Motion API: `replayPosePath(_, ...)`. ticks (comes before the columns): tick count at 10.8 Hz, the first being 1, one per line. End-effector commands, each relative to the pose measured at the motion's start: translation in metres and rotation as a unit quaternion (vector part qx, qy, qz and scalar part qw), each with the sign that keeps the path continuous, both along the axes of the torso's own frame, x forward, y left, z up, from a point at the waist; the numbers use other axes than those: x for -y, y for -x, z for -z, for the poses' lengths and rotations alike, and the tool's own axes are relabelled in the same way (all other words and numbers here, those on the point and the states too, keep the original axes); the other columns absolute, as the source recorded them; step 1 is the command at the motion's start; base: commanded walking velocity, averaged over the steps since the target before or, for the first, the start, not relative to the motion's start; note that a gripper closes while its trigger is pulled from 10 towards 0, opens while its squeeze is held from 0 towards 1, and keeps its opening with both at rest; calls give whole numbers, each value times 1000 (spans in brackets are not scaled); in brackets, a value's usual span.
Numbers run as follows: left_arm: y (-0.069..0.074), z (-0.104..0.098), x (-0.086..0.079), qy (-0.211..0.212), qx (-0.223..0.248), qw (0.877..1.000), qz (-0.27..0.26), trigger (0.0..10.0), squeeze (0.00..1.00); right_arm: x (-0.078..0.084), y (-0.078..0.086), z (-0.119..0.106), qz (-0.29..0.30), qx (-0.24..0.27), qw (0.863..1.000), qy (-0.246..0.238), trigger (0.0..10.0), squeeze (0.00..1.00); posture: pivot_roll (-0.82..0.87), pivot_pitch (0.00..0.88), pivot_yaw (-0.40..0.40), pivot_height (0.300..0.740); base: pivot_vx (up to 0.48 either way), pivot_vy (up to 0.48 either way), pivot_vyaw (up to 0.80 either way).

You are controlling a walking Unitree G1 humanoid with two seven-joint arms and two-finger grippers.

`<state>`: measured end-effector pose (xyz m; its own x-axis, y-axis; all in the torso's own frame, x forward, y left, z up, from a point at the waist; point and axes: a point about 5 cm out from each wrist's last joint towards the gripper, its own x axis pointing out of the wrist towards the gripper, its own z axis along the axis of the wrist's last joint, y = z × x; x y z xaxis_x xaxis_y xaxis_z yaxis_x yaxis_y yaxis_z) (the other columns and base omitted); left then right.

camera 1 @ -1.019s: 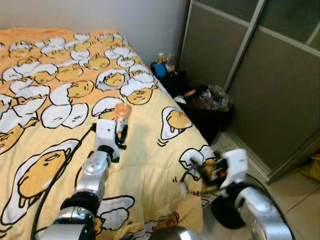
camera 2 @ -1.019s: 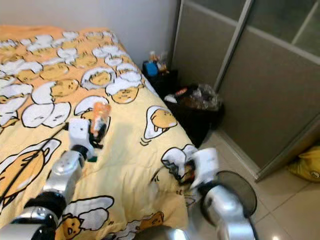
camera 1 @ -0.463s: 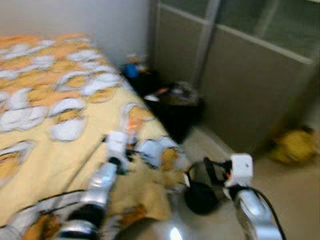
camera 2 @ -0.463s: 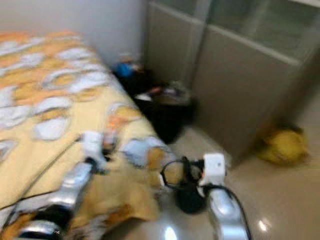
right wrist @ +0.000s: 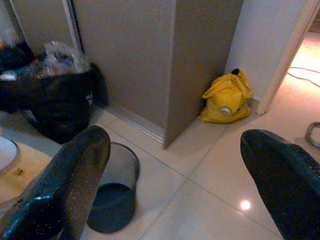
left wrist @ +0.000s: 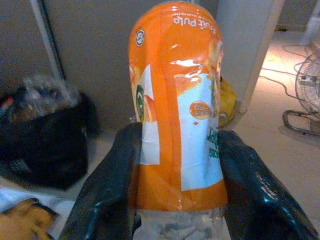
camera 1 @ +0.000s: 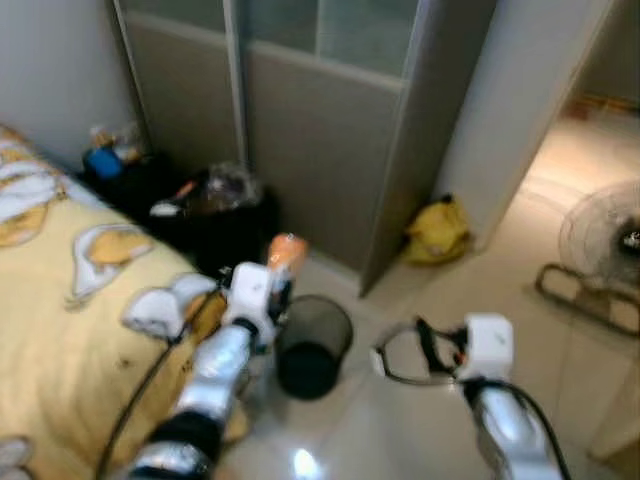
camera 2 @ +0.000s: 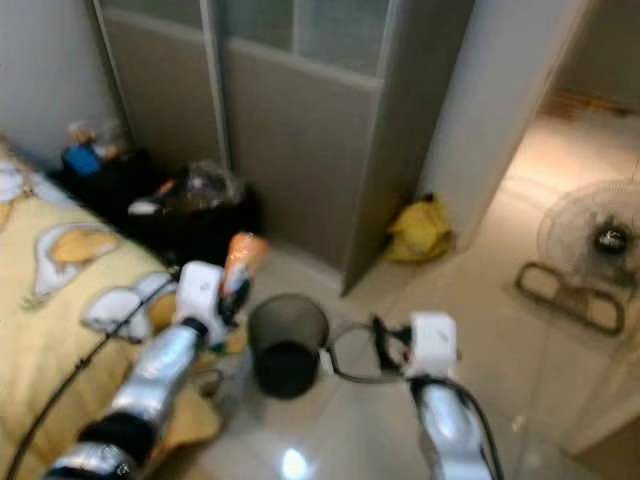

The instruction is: Clean up the room

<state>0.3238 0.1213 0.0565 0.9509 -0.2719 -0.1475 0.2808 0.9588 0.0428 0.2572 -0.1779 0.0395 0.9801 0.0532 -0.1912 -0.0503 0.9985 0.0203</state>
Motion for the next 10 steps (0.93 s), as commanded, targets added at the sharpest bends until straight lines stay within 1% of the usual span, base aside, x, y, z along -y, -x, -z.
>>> replayPosePath(1, 1, 4, 3, 2, -15, 1000, -6, 10000, 0, -3, -3, -5, -4, 14, 1000, 1, 10000, 0, 79, 33, 0, 740, 480, 0, 0)
replayPosePath(3, 0, 6, 10, -1, -21, 1000, -9, 10000, 0, -5, -4, -7, -7, 19, 1000, 2, 10000, 0, 69, 34, 3, 740, 480, 0, 0)
replayPosePath(5, -1, 9, 10, 5, -37, 999, -23, 10000, 0, -3, -3, -6, -6, 21, 1000, 9, 10000, 0, 56, 36, 3, 740, 480, 0, 0)
replayPosePath(6, 0, 11, 15, -1, -41, 999, -10, 10000, 0, -2, -1, -5, -9, 18, 1000, 14, 10000, 0, 50, 39, 5, 740, 480, 0, 0)
replayPosePath(7, -2, 10, 16, 10, -49, 999, -18, 10000, 0, -3, 1, -4, -10, 16, 1000, 16, 10000, 0, 36, 39, 8, 740, 480, 0, 0)
replayPosePath(8, -6, 6, 19, 18, -46, 999, -24, 10000, 0, -2, 3, -3, -10, 15, 1000, 18, 10000, 0, 29, 41, 4, 740, 480, 0, 0)
replayPosePath(10, -5, 7, 27, 22, -50, 998, -17, 10000, 0, -2, 6, -3, -16, 13, 1000, 23, 10000, 0, 13, 47, 3, 740, 480, 0, 0)
